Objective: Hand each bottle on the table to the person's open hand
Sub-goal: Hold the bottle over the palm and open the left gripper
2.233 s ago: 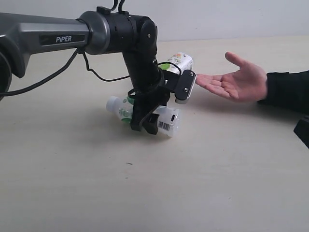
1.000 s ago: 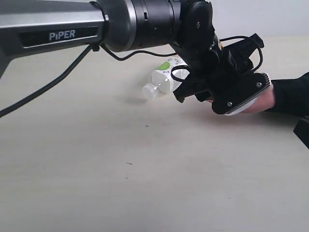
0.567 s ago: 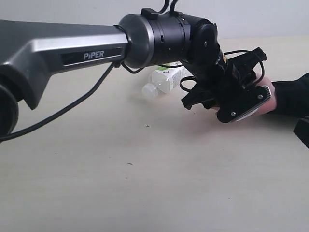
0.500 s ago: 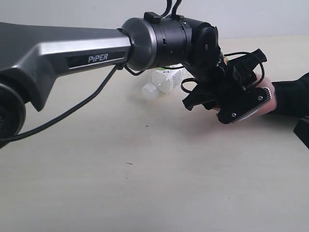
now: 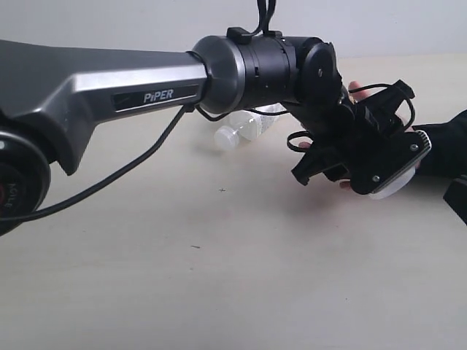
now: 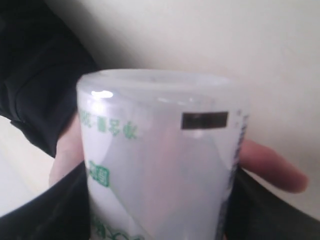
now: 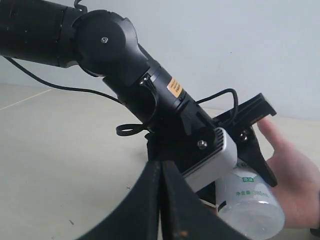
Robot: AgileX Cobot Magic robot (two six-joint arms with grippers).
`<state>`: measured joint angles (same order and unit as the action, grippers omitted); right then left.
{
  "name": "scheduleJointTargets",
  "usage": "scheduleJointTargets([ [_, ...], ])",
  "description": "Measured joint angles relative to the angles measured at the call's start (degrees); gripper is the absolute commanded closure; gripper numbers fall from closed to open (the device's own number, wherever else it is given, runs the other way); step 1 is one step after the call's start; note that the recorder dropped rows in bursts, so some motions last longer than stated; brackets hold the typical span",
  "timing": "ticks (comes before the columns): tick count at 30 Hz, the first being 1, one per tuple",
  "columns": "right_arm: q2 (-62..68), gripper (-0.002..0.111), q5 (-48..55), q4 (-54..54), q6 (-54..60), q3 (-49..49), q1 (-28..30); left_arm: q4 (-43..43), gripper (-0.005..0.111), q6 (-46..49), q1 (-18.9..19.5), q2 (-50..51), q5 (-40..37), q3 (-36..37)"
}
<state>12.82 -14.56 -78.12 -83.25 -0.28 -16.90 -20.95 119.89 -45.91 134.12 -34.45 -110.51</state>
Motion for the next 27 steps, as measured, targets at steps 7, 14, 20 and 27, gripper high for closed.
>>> scheduleJointTargets([
  [7,0.0,0.108,0.0,0.0,0.0,0.0,0.0,0.0,0.107,0.0,-0.88,0.0,-0.26,0.0],
  [14,0.0,0.108,0.0,0.0,0.0,0.0,0.0,-4.8,0.107,0.0,-1.75,-0.11,0.68,0.0],
  [20,0.0,0.108,0.0,0.0,0.0,0.0,0.0,-5.98,0.107,0.0,-1.75,-0.34,1.29,0.0],
  [27,0.0,0.108,0.0,0.0,0.0,0.0,0.0,-5.16,0.083,0.0,-1.75,-0.24,0.46,0.0],
])
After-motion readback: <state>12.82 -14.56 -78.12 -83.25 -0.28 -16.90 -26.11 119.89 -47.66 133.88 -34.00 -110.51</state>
